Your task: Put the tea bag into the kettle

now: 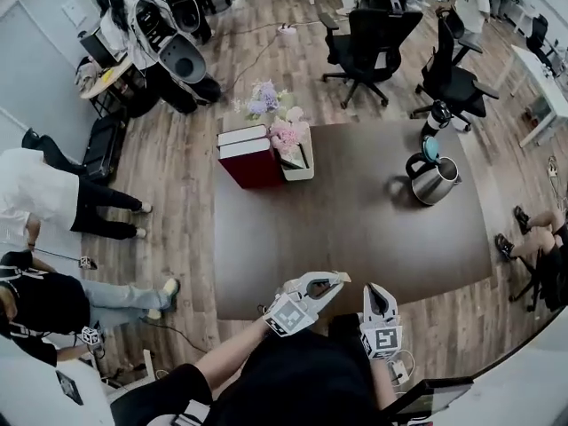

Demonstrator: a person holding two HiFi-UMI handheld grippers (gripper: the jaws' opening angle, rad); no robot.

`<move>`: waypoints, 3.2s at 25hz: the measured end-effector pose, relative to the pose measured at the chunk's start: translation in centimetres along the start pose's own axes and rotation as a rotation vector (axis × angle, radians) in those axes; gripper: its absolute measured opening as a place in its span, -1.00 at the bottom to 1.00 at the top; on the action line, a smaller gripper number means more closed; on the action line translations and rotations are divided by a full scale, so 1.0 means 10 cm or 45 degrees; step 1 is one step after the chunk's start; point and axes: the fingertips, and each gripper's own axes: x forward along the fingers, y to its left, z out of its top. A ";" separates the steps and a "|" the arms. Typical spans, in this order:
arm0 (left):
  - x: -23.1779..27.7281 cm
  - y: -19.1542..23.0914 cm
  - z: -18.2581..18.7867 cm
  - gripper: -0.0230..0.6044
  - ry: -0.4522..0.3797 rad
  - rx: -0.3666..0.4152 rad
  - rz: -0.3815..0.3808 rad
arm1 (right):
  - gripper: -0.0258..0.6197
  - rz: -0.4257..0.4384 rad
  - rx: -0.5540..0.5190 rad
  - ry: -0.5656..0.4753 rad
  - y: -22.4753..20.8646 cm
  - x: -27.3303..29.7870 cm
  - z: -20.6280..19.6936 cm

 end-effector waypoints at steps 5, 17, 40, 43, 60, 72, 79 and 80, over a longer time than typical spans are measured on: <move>0.47 -0.29 0.13 -0.85 0.027 -0.035 0.087 | -0.90 0.032 0.031 -0.027 -0.55 -0.28 -0.07; 0.61 -0.38 0.09 -0.85 0.045 -0.125 0.390 | -0.90 0.203 0.025 0.001 -1.12 -0.31 -0.28; -0.37 -0.14 0.08 -0.85 -0.096 -0.164 0.533 | -0.90 0.455 -0.146 0.027 0.05 -0.13 0.11; -0.26 -0.15 0.06 -0.85 -0.076 -0.159 0.535 | -0.90 0.461 -0.154 0.013 -0.01 -0.15 0.13; 2.19 -1.01 0.64 -0.85 0.044 -0.078 0.324 | -0.90 0.254 0.036 -0.101 -2.45 -0.93 0.10; 3.29 -1.35 0.81 -0.85 0.135 -0.103 0.338 | -0.90 0.259 0.057 -0.049 -3.70 -1.29 -0.18; 3.42 -1.28 0.88 -0.85 0.115 -0.113 0.337 | -0.90 0.287 0.032 -0.055 -3.84 -1.15 -0.08; 3.42 -1.24 0.89 -0.85 0.109 -0.111 0.333 | -0.90 0.291 0.026 -0.056 -3.83 -1.11 -0.06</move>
